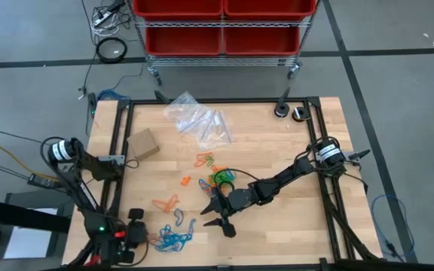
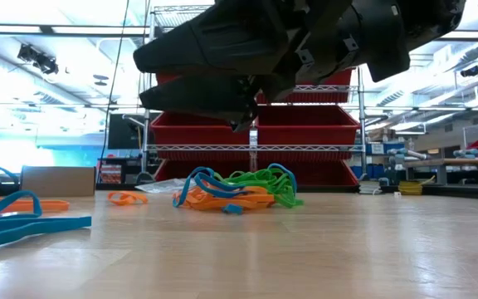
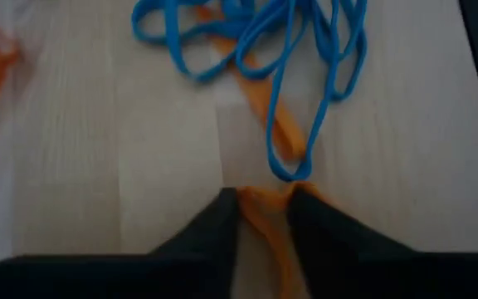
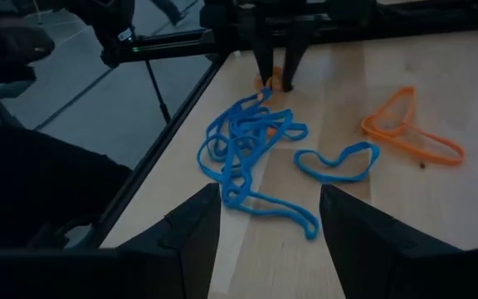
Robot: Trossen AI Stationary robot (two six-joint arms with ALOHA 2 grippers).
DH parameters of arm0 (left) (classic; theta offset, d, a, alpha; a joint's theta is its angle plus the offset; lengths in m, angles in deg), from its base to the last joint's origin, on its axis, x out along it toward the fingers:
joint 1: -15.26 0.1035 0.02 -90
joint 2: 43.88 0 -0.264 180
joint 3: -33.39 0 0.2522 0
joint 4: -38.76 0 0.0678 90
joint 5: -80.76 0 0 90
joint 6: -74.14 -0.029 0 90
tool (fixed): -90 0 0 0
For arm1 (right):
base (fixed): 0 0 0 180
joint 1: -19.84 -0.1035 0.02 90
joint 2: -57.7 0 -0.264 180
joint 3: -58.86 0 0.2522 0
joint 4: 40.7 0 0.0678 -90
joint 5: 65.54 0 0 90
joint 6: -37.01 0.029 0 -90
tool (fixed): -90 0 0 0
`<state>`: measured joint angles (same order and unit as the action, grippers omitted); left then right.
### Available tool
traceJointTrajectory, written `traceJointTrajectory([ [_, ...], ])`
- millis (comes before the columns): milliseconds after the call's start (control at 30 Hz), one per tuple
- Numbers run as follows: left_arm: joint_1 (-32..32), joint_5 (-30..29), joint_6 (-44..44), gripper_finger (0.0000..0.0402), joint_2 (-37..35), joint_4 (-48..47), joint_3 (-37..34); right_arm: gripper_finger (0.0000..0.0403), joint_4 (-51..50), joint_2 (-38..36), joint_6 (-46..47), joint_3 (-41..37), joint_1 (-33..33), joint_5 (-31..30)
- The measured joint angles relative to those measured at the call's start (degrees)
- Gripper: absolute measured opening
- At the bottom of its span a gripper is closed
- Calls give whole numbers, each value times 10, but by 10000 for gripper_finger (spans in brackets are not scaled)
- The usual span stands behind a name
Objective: Sort rubber bands
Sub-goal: Prepare the rubber bands to put into the zip bags
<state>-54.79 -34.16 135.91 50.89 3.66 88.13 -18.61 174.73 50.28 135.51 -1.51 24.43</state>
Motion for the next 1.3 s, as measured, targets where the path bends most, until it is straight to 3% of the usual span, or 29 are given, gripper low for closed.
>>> traceJointTrajectory([
  [67,9,-1,-30,27,6,19,0,194,2,0,0,0,0,0],
  [133,18,-10,-55,12,11,35,0,194,2,0,0,0,1,1],
  [700,208,-76,-287,14,28,171,-5,196,-44,0,-1,0,1,42],
  [900,258,-26,-334,17,27,206,-5,212,-46,0,-18,0,1,42],
  [1067,261,-7,-344,58,20,198,-4,230,-52,0,-30,0,2,23],
  [1300,259,-2,-302,179,-34,138,-3,239,-52,0,-28,0,13,4],
])
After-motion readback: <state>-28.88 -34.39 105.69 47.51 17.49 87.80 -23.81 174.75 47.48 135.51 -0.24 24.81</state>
